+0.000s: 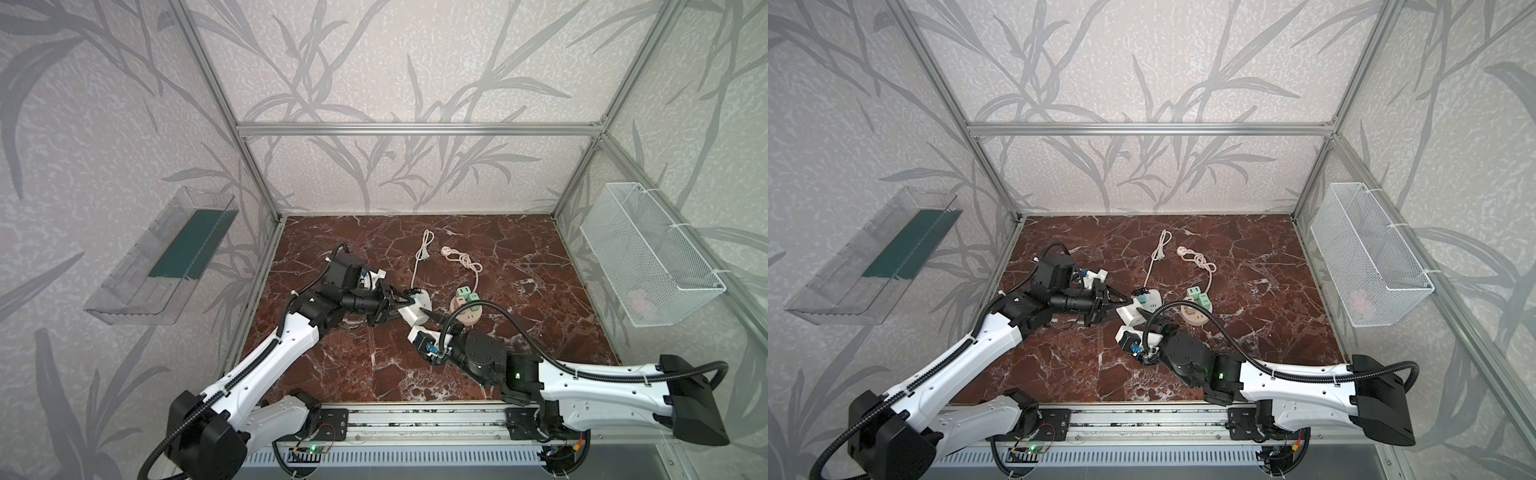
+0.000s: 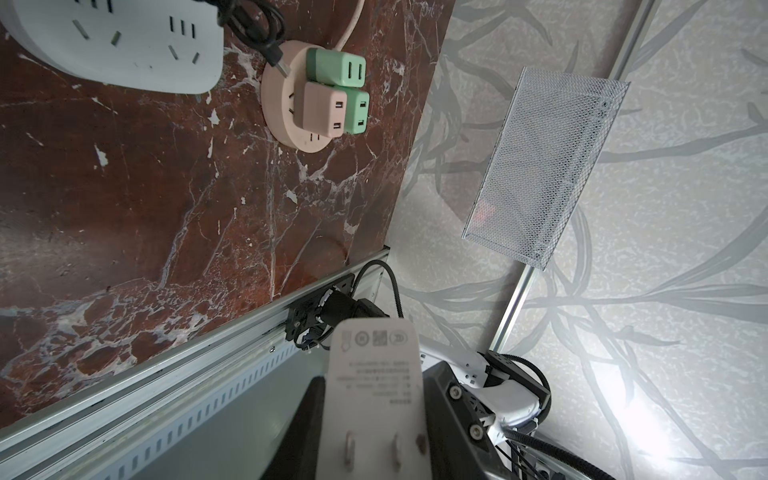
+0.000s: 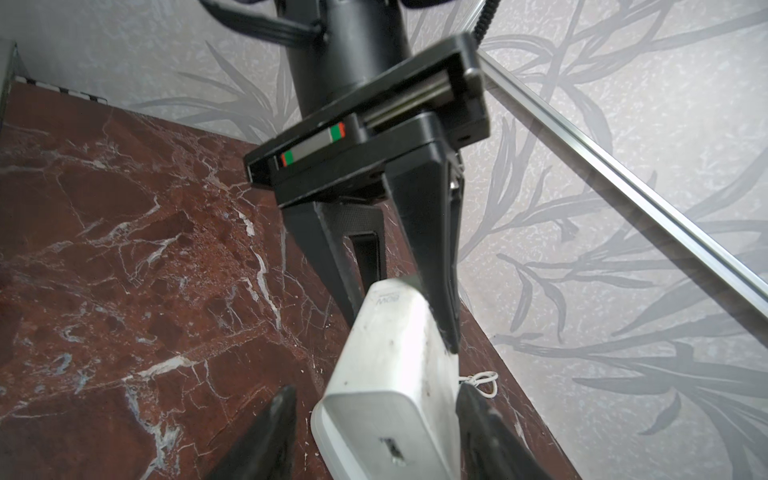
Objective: Insert the plug
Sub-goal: 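Hold the white charger with both grippers and turn it prongs-down, then open left gripper and withdraw it while right gripper carries charger to strip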
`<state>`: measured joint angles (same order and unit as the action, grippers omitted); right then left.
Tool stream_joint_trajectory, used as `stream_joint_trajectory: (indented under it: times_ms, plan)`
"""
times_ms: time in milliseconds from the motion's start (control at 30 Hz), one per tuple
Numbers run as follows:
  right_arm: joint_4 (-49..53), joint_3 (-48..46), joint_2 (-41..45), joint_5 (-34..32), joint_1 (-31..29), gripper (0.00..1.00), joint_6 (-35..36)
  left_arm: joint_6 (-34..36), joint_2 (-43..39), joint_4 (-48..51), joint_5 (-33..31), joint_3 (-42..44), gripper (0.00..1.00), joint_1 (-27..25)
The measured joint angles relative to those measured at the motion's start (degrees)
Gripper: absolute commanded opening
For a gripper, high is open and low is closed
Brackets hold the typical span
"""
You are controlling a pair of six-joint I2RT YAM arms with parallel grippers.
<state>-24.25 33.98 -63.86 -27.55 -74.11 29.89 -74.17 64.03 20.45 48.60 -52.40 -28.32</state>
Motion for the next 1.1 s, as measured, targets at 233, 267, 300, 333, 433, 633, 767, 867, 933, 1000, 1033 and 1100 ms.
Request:
stream_joint_trajectory:
  times_ms: [233, 267, 300, 333, 433, 633, 767, 867, 933, 1000, 1033, 1100]
  plan:
    - [-2.4, 0.8, -3.1, -4.0, -0.3, 0.25, 8.0, -3.3, -0.5, 0.9, -0.7, 0.7, 0.00, 0.3]
    - [-2.4, 0.8, -3.6, -4.3, -0.5, 0.21, 8.9, -3.9, -0.7, 0.9, -0.7, 1.3, 0.00, 0.3]
    - [-2.4, 0.8, -4.0, -4.6, -0.5, 0.17, 9.4, -4.1, -0.9, 0.9, -0.8, 1.7, 0.00, 0.4]
    - [-2.5, 0.8, -4.1, -4.8, -0.5, 0.11, 9.7, -4.3, -1.0, 0.8, -0.9, 1.9, 0.00, 0.4]
    - [-2.6, 1.0, -4.2, -5.2, -0.6, 0.00, 10.3, -4.5, -1.5, 0.5, -1.1, 2.0, 0.00, 0.4]
    - [7.1, 6.9, -3.7, -3.8, 0.8, 0.00, 3.3, 0.0, -2.3, 2.3, -1.9, 1.2, 0.78, 1.2]
    - [21.7, 16.8, -3.6, 2.0, 6.6, 0.00, -9.0, 10.4, -2.0, 10.9, -8.0, -6.3, 0.81, 5.4]
    - [31.8, 23.3, -3.3, 6.6, 11.9, 0.00, -17.2, 18.6, -2.1, 15.6, -16.6, -12.1, 0.82, 8.5]
    - [40.0, 28.6, -4.2, 10.2, 15.5, 0.00, -22.4, 23.7, -2.1, 18.5, -22.9, -14.1, 0.81, 9.0]
    - [46.9, 34.4, -6.4, 13.2, 18.0, 0.00, -26.5, 27.4, -1.7, 20.8, -27.5, -14.6, 0.81, 9.0]
    - [50.3, 37.6, -8.0, 14.5, 18.9, 0.00, -28.7, 29.0, -1.4, 22.0, -29.6, -14.6, 0.81, 9.0]
    - [56.6, 43.4, -11.3, 16.5, 19.7, 0.00, -32.1, 31.4, -0.6, 23.8, -33.4, -14.5, 0.81, 8.9]
